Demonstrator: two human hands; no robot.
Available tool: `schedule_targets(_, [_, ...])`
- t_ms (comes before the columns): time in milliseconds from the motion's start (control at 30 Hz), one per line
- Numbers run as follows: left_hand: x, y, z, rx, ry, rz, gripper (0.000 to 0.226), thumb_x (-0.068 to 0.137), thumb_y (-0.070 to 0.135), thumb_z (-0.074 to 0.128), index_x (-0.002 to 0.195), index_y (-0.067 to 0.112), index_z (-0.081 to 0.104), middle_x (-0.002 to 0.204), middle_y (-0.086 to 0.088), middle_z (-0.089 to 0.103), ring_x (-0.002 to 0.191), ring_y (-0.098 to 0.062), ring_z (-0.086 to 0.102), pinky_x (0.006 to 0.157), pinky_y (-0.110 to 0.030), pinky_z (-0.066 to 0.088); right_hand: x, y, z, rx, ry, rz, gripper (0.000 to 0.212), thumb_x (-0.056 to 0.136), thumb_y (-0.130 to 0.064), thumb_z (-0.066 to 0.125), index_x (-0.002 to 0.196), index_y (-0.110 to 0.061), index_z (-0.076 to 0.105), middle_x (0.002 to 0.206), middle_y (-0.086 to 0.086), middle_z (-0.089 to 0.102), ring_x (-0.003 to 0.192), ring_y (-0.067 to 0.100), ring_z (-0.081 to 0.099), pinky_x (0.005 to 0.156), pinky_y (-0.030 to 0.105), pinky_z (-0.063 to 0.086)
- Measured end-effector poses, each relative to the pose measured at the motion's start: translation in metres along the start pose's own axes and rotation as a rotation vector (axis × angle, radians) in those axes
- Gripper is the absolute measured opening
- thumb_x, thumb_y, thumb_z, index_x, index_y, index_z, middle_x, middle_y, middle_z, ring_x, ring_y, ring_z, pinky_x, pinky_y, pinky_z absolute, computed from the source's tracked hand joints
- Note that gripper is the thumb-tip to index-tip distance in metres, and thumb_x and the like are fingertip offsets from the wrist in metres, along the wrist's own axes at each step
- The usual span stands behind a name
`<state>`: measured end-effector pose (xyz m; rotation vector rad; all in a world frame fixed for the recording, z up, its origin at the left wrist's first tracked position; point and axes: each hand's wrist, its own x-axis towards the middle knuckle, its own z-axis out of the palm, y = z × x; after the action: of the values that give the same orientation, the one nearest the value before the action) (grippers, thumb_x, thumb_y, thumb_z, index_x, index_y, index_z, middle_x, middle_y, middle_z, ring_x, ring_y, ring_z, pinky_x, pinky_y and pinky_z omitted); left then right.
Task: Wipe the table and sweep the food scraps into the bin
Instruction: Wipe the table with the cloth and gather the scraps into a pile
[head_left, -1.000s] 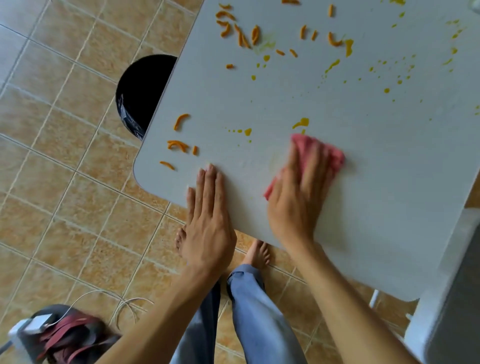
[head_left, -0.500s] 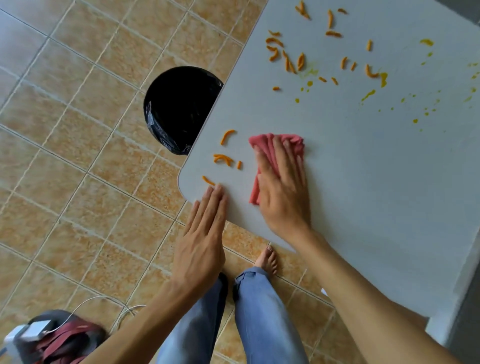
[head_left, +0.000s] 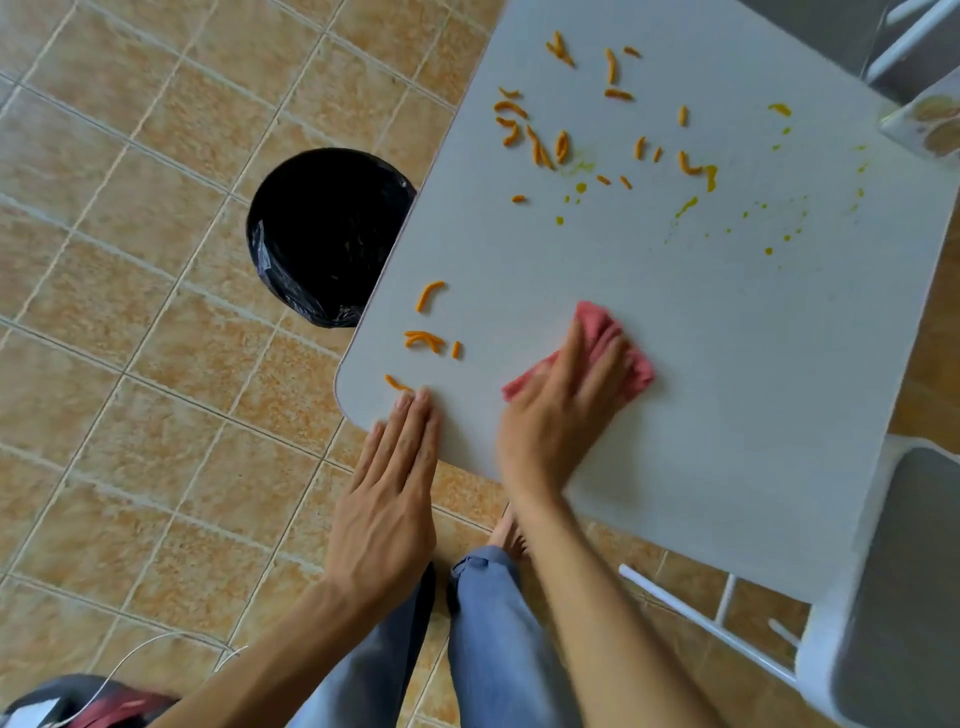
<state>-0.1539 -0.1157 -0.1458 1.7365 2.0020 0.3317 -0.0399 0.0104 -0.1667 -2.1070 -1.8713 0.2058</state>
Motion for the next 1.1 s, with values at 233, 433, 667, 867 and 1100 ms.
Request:
schedule_targets(233, [0.006,0.0,-0.008,-0.019,-0.037,0.076,0.068,0.083,0.0,0.036,0.151,0.0,0.029,0.162,-0.013,0.023,0.152,-0.025,0.017,0.119,-0.045,0.022,0.012,0.033,-0.019,-0.011,-0.317,-0.566,0.06,0.101,-0.025,0.042,0.16,-0.026,0.03,0.169,0.008,0.02,0.158,0.028,0.014,0.126,0.052,0.019])
schedule_targets(433, [0.024,0.026,-0.001,-0.069,-0.039,0.169,0.071,0.079,-0.01,0.038,0.149,0.003,0.034,0.161,-0.01,0.028,0.15,-0.024,0.024,0.118,-0.04,0.024,0.083,0.015,0.0,-0.024,0.019,0.084,0.06,0.091,-0.016,0.044,0.15,-0.007,0.046,0.157,0.028,0.038,0.148,0.048,0.032,0.12,0.063,0.022])
schedule_targets(667, [0.106,0.076,0.014,-0.097,0.049,0.111,0.06,0.088,0.0,0.041,0.148,0.0,0.036,0.16,-0.014,0.029,0.151,-0.025,0.023,0.12,-0.042,0.022,0.146,0.085,-0.02,0.012,-0.232,-0.505,0.06,0.097,-0.021,0.044,0.156,-0.021,0.038,0.165,0.012,0.03,0.156,0.03,0.023,0.125,0.053,0.022])
schedule_targets(867, [0.179,0.139,0.048,-0.053,0.064,0.178,0.059,0.09,0.006,0.036,0.148,0.0,0.035,0.159,-0.016,0.029,0.15,-0.029,0.023,0.121,-0.044,0.02,0.12,0.14,-0.047,0.035,-0.265,-0.571,0.064,0.098,-0.013,0.054,0.158,-0.017,0.033,0.168,0.013,0.022,0.158,0.031,0.014,0.126,0.054,0.019])
schedule_targets(1100, [0.24,0.194,0.07,0.01,0.118,0.192,0.054,0.096,0.011,0.037,0.149,-0.001,0.034,0.16,-0.016,0.026,0.15,-0.029,0.021,0.121,-0.046,0.019,0.178,0.243,-0.068,-0.117,0.058,0.143,0.052,0.102,-0.017,0.038,0.154,-0.01,0.041,0.161,0.024,0.034,0.15,0.042,0.031,0.12,0.059,0.029])
